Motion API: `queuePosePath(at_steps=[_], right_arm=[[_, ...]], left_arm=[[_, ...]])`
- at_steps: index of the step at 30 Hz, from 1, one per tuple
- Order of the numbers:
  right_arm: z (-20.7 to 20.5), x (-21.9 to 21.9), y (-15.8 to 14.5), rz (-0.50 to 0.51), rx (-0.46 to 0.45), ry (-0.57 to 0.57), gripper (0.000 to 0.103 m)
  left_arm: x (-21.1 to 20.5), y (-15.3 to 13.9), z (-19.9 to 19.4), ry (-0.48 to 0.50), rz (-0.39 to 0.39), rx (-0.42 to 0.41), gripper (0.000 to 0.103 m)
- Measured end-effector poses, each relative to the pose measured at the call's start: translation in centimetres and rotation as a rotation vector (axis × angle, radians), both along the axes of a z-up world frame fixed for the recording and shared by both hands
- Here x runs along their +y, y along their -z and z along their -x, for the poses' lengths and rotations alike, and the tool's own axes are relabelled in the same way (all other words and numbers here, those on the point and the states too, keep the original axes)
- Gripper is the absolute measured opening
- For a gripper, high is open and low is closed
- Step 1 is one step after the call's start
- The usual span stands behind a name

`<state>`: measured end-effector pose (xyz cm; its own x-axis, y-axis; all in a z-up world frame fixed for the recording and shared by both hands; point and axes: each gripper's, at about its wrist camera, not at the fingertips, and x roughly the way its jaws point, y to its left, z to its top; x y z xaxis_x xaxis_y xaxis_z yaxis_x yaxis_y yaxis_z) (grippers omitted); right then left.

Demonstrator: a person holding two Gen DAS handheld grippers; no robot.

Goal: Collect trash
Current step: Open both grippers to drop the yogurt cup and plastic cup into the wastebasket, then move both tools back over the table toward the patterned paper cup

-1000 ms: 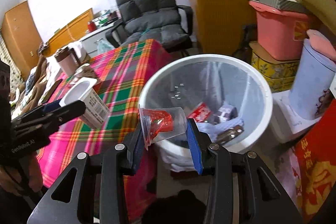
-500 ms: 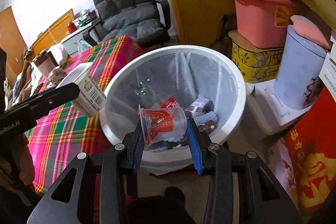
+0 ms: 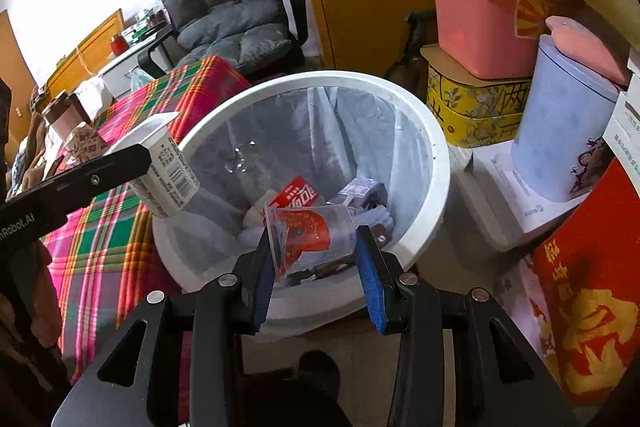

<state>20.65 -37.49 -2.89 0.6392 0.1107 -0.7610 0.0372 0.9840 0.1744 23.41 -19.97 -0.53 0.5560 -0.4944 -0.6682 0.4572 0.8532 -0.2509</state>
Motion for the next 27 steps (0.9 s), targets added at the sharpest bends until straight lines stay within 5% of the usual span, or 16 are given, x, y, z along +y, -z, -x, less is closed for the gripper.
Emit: queuePosePath(at_steps=[27], right_arm=[[2.3, 2.2, -2.3, -0.049, -0.089, -0.052, 0.048]], left_arm=[[5.4, -1.4, 4.0, -0.104, 0.007, -0.042, 0.063]])
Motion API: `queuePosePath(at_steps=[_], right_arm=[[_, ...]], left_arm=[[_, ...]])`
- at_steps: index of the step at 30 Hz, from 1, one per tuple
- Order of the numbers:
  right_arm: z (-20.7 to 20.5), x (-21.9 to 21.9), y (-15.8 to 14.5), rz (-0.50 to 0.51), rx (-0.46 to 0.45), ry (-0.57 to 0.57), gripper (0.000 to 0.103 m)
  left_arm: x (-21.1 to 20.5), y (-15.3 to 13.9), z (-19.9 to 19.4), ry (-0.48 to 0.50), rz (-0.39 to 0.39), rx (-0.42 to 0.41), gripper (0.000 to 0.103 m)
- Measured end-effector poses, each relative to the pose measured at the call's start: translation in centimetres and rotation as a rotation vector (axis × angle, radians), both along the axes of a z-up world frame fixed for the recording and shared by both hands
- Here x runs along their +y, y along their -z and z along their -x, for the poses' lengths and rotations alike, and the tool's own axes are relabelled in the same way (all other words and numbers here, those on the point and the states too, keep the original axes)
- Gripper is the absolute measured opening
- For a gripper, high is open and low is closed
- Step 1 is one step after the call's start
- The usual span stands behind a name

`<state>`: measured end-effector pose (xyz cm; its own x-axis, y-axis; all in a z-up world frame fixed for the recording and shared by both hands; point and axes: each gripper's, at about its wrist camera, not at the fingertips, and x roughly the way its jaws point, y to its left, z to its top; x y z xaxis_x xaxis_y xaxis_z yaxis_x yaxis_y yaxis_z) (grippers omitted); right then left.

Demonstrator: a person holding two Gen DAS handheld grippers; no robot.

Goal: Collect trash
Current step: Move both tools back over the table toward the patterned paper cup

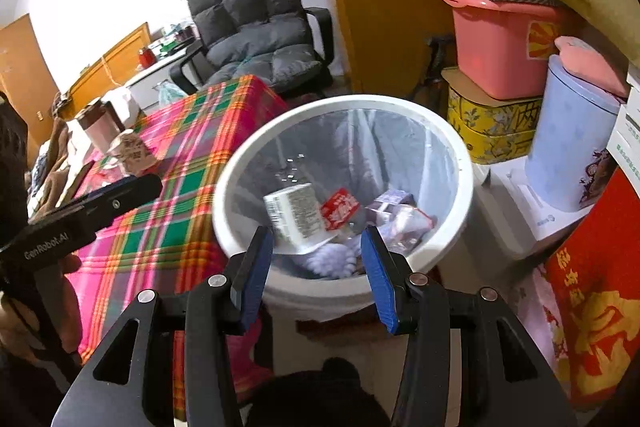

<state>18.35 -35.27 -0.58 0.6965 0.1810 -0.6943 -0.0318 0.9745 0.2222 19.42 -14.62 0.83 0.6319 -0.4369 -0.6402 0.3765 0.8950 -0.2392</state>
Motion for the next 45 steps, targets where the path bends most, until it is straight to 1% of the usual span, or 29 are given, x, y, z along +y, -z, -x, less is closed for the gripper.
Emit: queuePosePath(at_steps=[7, 21, 23, 28, 32, 40, 45], right_arm=[[0.6, 2.5, -0.6, -0.016, -0.024, -0.072, 0.048], [1.4, 7.5, -0.6, -0.022, -0.018, -0.206, 0.048], [1.5, 8.1, -0.6, -0.023, -0.019, -0.224, 0.048], [1.4, 9.6, -0.5, -0.012, -0.015, -0.267, 0.048], [1.1, 10.5, -0.6, -0.015, -0.01, -0.286, 0.048], [0.9, 11.7, -0.9, -0.021, -0.008, -0.313, 0.048], [0.4, 12.6, -1.2, -0.02, -0.015, -0.334, 0.048]], left_arm=[[3.0, -0.2, 2.0, -0.059, -0.015, -0.012, 0.063], [9.4, 0.7, 5.7, -0.202, -0.035, -0.002, 0.063], [10.3, 0.9, 6.1, -0.233, -0.052, -0.004, 0.063], [11.9, 1.5, 6.4, -0.282, -0.066, 0.012, 0.063], [13.2, 1.2, 6.7, -0.31, -0.061, 0.005, 0.063], [15.0, 1.1, 6.9, -0.337, -0.057, 0.004, 0.063], [15.9, 1.1, 6.4, -0.352, -0.068, 0.004, 0.063]])
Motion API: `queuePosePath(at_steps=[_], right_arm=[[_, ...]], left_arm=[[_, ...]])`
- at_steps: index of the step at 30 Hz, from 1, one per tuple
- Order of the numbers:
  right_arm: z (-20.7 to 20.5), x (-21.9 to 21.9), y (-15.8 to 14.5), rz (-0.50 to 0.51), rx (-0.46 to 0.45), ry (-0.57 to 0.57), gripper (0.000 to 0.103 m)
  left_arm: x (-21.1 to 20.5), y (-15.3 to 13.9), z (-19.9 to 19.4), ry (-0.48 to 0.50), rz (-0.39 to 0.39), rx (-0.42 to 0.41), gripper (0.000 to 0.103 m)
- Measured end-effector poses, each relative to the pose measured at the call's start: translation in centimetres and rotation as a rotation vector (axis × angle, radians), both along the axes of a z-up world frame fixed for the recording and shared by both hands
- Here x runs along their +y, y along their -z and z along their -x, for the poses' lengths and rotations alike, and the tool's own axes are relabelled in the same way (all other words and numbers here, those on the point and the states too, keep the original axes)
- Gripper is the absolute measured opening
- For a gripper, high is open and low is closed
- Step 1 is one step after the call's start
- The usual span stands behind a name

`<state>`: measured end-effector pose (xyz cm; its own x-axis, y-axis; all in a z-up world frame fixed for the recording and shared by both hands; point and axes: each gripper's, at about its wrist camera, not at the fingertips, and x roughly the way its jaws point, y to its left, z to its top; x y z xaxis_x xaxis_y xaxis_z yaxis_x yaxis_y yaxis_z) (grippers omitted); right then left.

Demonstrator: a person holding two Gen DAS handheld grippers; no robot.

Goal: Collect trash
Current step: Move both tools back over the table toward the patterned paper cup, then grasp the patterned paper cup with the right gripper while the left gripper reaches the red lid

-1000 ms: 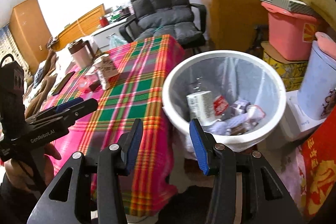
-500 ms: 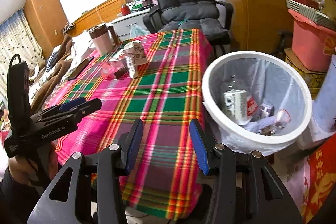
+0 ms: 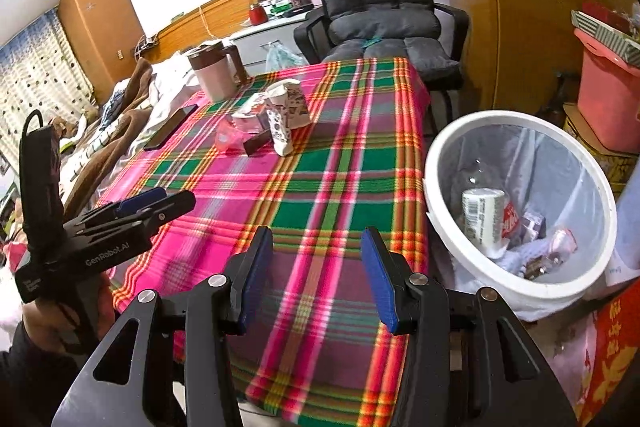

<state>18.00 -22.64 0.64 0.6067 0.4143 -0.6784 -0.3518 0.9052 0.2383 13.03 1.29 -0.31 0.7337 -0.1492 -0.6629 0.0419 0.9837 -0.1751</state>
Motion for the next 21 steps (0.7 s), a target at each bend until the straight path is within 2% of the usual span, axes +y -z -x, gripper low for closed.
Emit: queuePosePath(at_steps=[21], right_arm=[[-4.3, 5.2, -1.1, 0.024, -0.026, -0.08, 0.048]], left_arm=[[4.2, -0.6, -4.4, -0.072, -0.039, 0.0, 0.063]])
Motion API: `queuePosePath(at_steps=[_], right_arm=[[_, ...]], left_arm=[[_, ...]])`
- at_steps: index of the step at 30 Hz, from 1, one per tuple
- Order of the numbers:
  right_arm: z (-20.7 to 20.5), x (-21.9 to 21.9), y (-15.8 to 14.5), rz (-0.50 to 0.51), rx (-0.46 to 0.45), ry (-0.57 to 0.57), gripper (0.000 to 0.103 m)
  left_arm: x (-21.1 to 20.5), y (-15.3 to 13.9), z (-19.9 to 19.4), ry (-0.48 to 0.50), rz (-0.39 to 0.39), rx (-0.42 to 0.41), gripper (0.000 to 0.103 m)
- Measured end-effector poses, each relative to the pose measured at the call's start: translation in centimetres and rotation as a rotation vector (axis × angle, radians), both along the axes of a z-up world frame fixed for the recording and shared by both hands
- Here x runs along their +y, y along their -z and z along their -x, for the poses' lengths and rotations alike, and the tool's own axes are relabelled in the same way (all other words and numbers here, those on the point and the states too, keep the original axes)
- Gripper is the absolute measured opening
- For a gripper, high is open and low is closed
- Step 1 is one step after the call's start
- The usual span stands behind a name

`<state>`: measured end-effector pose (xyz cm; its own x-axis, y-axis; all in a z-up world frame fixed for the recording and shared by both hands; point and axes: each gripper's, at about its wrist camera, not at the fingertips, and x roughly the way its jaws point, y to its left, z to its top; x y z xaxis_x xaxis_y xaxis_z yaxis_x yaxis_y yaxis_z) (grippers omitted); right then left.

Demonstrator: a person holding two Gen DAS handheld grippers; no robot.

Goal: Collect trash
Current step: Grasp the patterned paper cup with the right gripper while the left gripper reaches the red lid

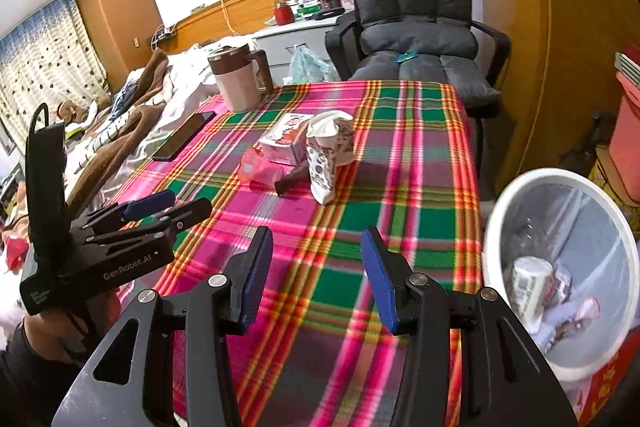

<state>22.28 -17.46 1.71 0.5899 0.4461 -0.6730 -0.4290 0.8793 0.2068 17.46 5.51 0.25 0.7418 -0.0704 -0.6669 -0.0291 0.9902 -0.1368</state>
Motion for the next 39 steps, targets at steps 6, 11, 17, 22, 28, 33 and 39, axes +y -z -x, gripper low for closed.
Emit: queuePosePath(at_steps=[6, 11, 17, 22, 28, 33, 39], right_arm=[[-1.8, 1.0, 0.1, -0.001, 0.006, -0.009, 0.048], [-3.8, 1.5, 0.4, -0.001, 0.017, -0.007, 0.048], [-6.2, 2.0, 1.2, 0.004, 0.031, 0.007, 0.048], [-7.2, 2.1, 1.7, -0.007, 0.048, 0.004, 0.048], [-7.7, 1.8, 1.8, -0.011, 0.042, -0.007, 0.03], [-7.6, 1.4, 1.5, -0.015, 0.019, -0.014, 0.029], [-7.2, 0.4, 1.0, -0.037, 0.006, 0.0, 0.029]], left_arm=[[1.1, 0.1, -1.9, 0.009, -0.004, 0.011, 0.063], [2.1, 0.4, -3.6, 0.013, 0.02, 0.02, 0.063], [2.9, 0.6, -5.5, 0.023, 0.052, 0.033, 0.063], [2.7, 1.3, -6.9, 0.049, 0.056, 0.051, 0.063], [2.0, 2.1, -8.2, 0.074, 0.056, 0.067, 0.063], [1.4, 2.9, -9.0, 0.079, 0.044, 0.084, 0.063], [0.5, 3.4, -9.9, 0.072, -0.011, 0.09, 0.063]])
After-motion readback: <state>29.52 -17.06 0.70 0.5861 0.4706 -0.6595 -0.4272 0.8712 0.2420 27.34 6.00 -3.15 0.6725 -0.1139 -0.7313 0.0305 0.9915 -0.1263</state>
